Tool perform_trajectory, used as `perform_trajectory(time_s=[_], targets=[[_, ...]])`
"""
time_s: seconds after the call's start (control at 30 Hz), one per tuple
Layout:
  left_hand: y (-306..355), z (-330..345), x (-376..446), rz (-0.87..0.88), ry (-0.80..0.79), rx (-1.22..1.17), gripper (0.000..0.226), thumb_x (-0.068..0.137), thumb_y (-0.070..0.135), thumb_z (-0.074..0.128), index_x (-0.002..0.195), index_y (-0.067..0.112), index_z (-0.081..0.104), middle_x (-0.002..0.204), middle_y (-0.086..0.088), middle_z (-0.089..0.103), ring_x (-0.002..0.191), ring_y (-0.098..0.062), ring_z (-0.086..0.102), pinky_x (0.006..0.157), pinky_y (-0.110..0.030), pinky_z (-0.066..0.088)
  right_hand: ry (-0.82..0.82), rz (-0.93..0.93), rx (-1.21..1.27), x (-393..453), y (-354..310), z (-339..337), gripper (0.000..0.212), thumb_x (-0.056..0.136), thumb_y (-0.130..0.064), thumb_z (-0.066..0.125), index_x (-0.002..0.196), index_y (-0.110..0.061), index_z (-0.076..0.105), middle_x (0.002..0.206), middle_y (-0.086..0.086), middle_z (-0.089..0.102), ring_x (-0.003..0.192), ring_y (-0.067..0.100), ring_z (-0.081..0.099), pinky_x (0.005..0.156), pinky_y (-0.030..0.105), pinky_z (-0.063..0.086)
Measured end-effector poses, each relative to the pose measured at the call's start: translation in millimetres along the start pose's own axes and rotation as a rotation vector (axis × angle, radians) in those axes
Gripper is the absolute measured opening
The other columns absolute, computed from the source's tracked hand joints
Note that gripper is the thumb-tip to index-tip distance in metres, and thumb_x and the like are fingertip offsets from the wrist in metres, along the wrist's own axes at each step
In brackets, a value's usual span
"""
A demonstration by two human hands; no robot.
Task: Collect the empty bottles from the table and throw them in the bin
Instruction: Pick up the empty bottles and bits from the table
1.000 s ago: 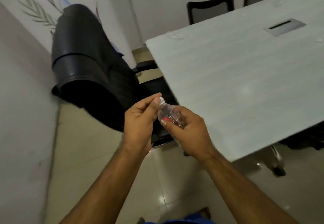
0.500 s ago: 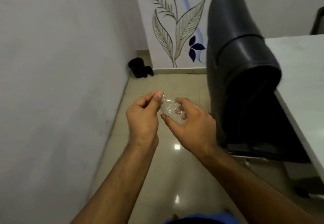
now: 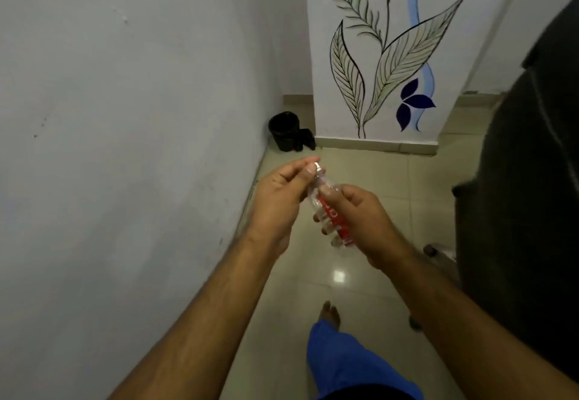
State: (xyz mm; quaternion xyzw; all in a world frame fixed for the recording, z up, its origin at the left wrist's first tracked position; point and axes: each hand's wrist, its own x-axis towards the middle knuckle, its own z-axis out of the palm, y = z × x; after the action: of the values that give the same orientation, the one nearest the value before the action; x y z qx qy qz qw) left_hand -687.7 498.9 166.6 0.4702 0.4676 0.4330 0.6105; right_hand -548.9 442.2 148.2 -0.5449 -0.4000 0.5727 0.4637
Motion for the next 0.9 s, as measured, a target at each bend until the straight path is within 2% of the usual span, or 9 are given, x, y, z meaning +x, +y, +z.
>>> perform_trajectory(time_s=[0.07, 0.2, 0.3, 0.4, 0.47, 0.57, 0.67, 0.8, 0.9], targets=[[11.6, 0.5, 51.4, -0.022, -0.004, -0.026, 0.021, 0.096, 0.013, 0.060, 0.113, 0.011, 0.072, 0.106, -0.009, 0.076, 0.100, -0.021, 0.071, 0.092, -0.034, 0.057, -0.048, 0.057, 0.036, 51.6, -15.7, -6.8, 0.046, 0.096, -0.051, 0.055, 0.112, -0.010, 0.068, 0.085, 0.012, 0.074, 0.069, 0.023, 0.065, 0.055, 0.033, 0.053], [38.7, 24.5, 143.9, -0.151, -0.131, -0.181, 0.019, 0.098, 0.011, 0.056, 0.108, 0.008, 0.072, 0.101, -0.010, 0.073, 0.085, -0.017, 0.069, 0.074, -0.030, 0.056, -0.254, 0.208, 0.393, 131.4, -42.4, -44.9, 0.063, 0.086, -0.062, 0.059, 0.124, -0.013, 0.062, 0.086, 0.012, 0.069, 0.062, 0.019, 0.065, 0.051, 0.030, 0.054], [43.6, 61.3, 209.2, -0.163, -0.257, -0.143, 0.017, 0.096, 0.010, 0.058, 0.100, 0.010, 0.074, 0.094, -0.009, 0.074, 0.079, -0.019, 0.066, 0.066, -0.031, 0.051, -0.267, 0.212, 0.605, 175.1, -50.5, -82.2, 0.067, 0.070, -0.063, 0.079, 0.111, -0.011, 0.070, 0.079, 0.012, 0.069, 0.056, 0.019, 0.066, 0.048, 0.029, 0.054], [39.9, 103.8, 262.6, -0.150, -0.379, -0.097, 0.020, 0.095, 0.009, 0.059, 0.107, 0.001, 0.072, 0.097, -0.014, 0.072, 0.082, -0.022, 0.065, 0.066, -0.027, 0.054, -0.202, 0.210, 0.728, 211.0, -58.1, -121.4, 0.064, 0.062, -0.058, 0.087, 0.101, -0.009, 0.073, 0.075, 0.012, 0.070, 0.054, 0.021, 0.068, 0.045, 0.029, 0.054], [26.9, 135.7, 308.5, -0.147, -0.445, -0.063, 0.024, 0.097, 0.011, 0.056, 0.114, -0.002, 0.069, 0.099, -0.016, 0.071, 0.086, -0.024, 0.064, 0.072, -0.030, 0.054, -0.095, 0.193, 0.738, 240.8, -57.7, -155.5, 0.058, 0.071, -0.059, 0.079, 0.102, -0.010, 0.074, 0.076, 0.011, 0.069, 0.055, 0.019, 0.067, 0.046, 0.028, 0.053], [11.7, 186.2, 387.6, -0.127, -0.558, 0.052, 0.021, 0.099, 0.013, 0.056, 0.112, 0.007, 0.071, 0.100, -0.015, 0.073, 0.089, -0.025, 0.066, 0.075, -0.030, 0.055, 0.169, 0.155, 0.644, 291.7, -58.4, -205.1, 0.055, 0.085, -0.060, 0.056, 0.108, -0.012, 0.069, 0.080, 0.008, 0.067, 0.061, 0.018, 0.062, 0.054, 0.029, 0.048], [2.2, 237.3, 467.3, -0.024, -0.618, 0.223, 0.013, 0.096, 0.019, 0.061, 0.099, 0.016, 0.074, 0.095, -0.012, 0.075, 0.089, -0.023, 0.070, 0.083, -0.035, 0.058, 0.429, 0.103, 0.669, 342.3, -63.5, -249.8, 0.062, 0.085, -0.065, 0.054, 0.117, -0.012, 0.062, 0.082, 0.008, 0.067, 0.065, 0.018, 0.061, 0.056, 0.030, 0.050], [-10.8, 329.0, 564.7, -0.089, -0.722, 0.356, 0.015, 0.094, 0.023, 0.064, 0.086, 0.013, 0.072, 0.075, -0.003, 0.070, 0.071, -0.013, 0.065, 0.073, -0.031, 0.058, 0.917, 0.028, 0.869, 399.5, -64.5, -315.5, 0.066, 0.093, -0.064, 0.047, 0.131, -0.010, 0.054, 0.082, 0.011, 0.068, 0.060, 0.020, 0.065, 0.053, 0.030, 0.055], [-14.4, 414.1, 609.0, -0.139, -0.888, 0.448, 0.016, 0.094, 0.020, 0.063, 0.080, 0.014, 0.068, 0.073, -0.004, 0.067, 0.065, -0.015, 0.062, 0.064, -0.028, 0.053, 1.151, 0.002, 0.903, 418.8, -76.3, -365.7, 0.063, 0.093, -0.064, 0.047, 0.128, -0.013, 0.057, 0.089, 0.011, 0.067, 0.065, 0.020, 0.066, 0.057, 0.030, 0.056]])
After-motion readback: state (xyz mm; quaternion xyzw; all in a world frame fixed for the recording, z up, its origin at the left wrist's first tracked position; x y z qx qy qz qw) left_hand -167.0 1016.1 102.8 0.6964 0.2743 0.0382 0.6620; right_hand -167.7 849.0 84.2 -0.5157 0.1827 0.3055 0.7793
